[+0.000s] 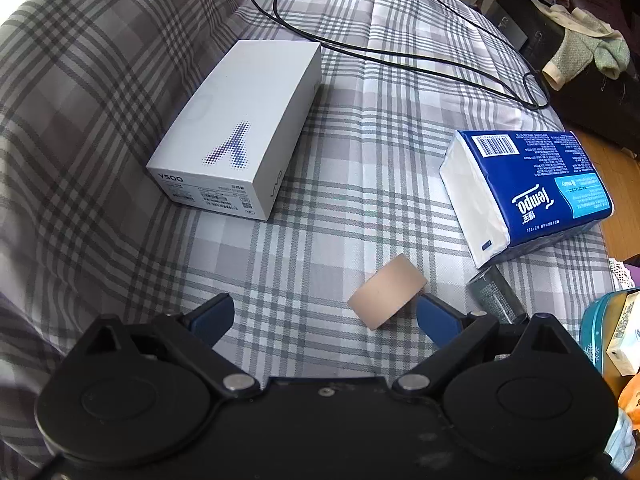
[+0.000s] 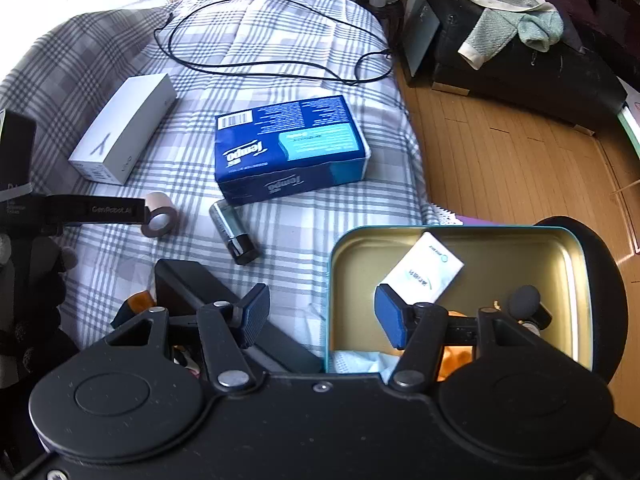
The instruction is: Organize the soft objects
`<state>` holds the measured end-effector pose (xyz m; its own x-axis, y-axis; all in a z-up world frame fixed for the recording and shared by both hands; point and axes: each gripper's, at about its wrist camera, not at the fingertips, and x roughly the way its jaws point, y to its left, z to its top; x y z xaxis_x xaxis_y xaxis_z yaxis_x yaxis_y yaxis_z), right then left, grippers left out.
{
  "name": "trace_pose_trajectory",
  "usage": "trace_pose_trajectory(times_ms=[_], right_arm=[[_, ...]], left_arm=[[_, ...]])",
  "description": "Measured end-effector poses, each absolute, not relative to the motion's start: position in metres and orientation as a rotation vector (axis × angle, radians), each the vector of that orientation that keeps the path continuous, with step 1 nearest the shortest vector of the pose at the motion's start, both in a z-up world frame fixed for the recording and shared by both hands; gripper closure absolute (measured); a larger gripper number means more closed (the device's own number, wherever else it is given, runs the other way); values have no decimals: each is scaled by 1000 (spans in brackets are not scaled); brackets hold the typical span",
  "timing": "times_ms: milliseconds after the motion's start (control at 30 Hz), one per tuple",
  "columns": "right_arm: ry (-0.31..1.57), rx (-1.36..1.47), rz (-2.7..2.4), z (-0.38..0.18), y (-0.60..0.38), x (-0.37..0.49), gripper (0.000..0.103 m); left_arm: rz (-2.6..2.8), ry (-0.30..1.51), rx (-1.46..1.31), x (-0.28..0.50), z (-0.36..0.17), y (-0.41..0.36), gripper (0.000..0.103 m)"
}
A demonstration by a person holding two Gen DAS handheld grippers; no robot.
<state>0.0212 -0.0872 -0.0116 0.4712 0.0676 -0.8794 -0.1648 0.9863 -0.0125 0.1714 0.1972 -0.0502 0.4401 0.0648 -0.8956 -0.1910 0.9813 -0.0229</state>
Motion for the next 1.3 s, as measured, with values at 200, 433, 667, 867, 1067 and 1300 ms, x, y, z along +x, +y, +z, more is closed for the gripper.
trace_pose_trajectory(times_ms=[200, 433, 667, 867, 1067, 1300], right_arm=[[1102, -84, 236, -21, -58, 4, 46], [1140, -106, 302, -35, -31, -12, 46], [1199, -84, 363, -55, -12, -26, 47], [1238, -93, 371, -73, -2, -23, 56], [1284, -43, 396, -82, 9, -5, 69], [1256, -29, 422, -81, 34, 23, 69]], left_arm=[[156, 1116, -137, 172, -54, 200, 5], [162, 1118, -132, 173, -55, 200, 5], [162, 1121, -143, 173, -56, 202, 5], [169, 1105, -152, 171, -53, 203, 5], [248, 978, -211, 156, -31, 219, 5], [478, 762, -267, 125, 3, 245, 1]])
